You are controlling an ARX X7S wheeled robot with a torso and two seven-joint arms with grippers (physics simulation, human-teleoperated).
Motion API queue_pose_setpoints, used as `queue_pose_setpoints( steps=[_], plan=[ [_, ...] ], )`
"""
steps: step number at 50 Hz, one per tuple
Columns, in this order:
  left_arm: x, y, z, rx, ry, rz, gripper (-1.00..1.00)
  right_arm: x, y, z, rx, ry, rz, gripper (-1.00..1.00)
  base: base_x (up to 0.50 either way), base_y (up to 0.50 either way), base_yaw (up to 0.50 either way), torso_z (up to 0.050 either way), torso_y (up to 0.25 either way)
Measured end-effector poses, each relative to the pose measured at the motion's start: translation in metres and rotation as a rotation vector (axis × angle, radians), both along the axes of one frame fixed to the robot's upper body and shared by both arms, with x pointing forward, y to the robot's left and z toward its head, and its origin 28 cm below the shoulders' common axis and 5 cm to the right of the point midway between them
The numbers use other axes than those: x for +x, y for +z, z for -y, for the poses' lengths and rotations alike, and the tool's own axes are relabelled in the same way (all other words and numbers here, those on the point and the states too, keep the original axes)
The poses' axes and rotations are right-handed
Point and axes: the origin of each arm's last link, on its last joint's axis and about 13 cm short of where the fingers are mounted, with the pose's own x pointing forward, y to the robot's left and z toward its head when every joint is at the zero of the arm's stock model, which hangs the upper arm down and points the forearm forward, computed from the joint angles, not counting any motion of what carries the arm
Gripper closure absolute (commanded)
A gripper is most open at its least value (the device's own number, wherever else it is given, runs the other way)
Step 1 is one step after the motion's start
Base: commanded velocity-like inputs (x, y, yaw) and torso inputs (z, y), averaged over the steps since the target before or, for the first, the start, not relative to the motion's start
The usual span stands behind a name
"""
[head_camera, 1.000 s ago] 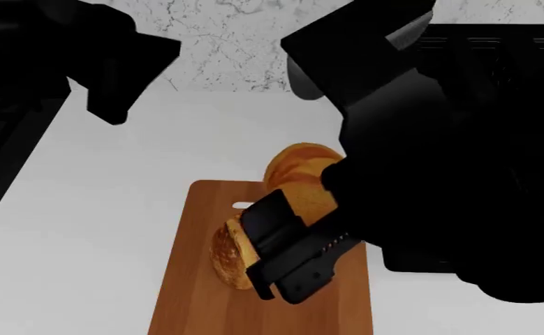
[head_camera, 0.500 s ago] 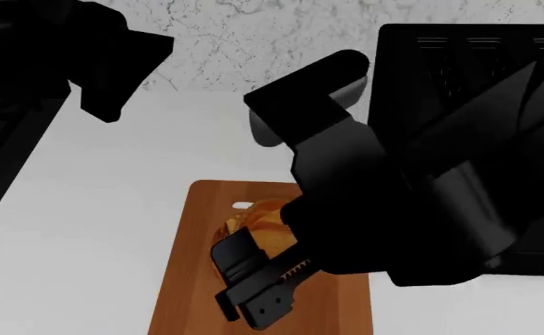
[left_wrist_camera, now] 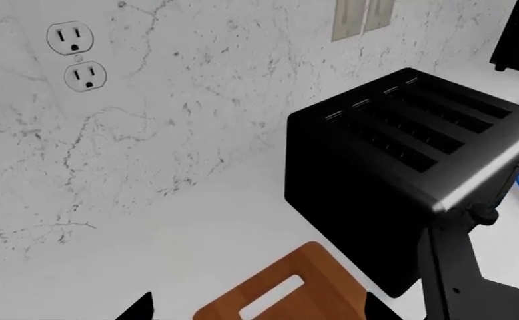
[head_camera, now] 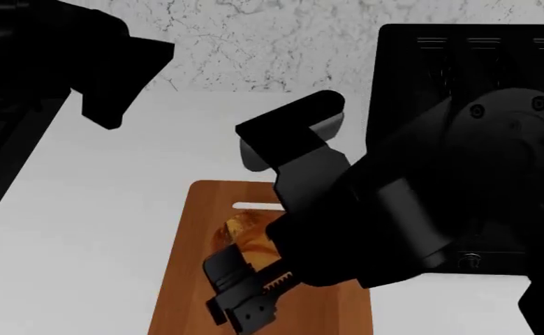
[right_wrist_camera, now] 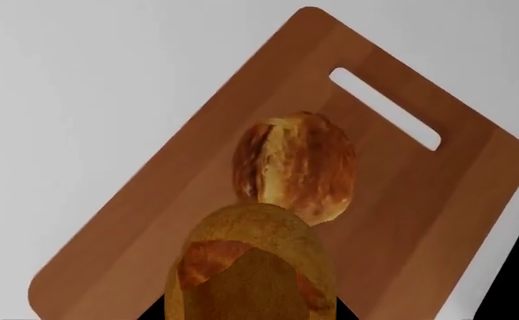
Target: Place all breads on the cutting board.
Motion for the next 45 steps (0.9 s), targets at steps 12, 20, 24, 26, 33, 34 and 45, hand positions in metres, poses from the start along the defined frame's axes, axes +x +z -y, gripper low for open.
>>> queue_pose_setpoints(
  steps=[12, 20, 24, 26, 33, 34, 45],
  plan=[
    [0.000, -0.003, 0.000, -0.003, 0.000, -0.003, -1.00, 0.003, -0.016, -0.005, -0.021, 0.007, -0.023, 1.00, 0.00, 0.00, 0.00, 0.000, 0.000],
    [0.000, -0.004, 0.000, -0.004, -0.003, -0.005, -1.00, 0.003, -0.022, -0.006, -0.032, 0.009, -0.034, -1.00, 0.00, 0.00, 0.00, 0.000, 0.000],
    [-0.001, -0.003, 0.001, -0.006, -0.003, -0.005, -1.00, 0.003, -0.022, -0.005, -0.035, 0.009, -0.033, -1.00, 0.00, 0.00, 0.00, 0.000, 0.000],
    [-0.001, -0.003, 0.001, -0.006, -0.004, -0.004, -1.00, 0.002, -0.021, -0.005, -0.037, 0.008, -0.030, -1.00, 0.00, 0.00, 0.00, 0.000, 0.000],
    [-0.002, -0.002, 0.001, -0.008, -0.004, -0.001, -1.00, -0.001, -0.008, -0.002, -0.026, 0.009, -0.005, -1.00, 0.00, 0.00, 0.00, 0.000, 0.000],
    [-0.002, -0.001, 0.001, -0.008, -0.004, 0.000, -1.00, -0.002, -0.005, -0.002, -0.021, 0.011, 0.001, -1.00, 0.00, 0.00, 0.00, 0.000, 0.000],
    [-0.004, 0.001, 0.001, -0.012, -0.003, 0.006, -1.00, -0.020, 0.032, 0.005, 0.034, 0.017, 0.078, -1.00, 0.00, 0.00, 0.00, 0.000, 0.000]
  ],
)
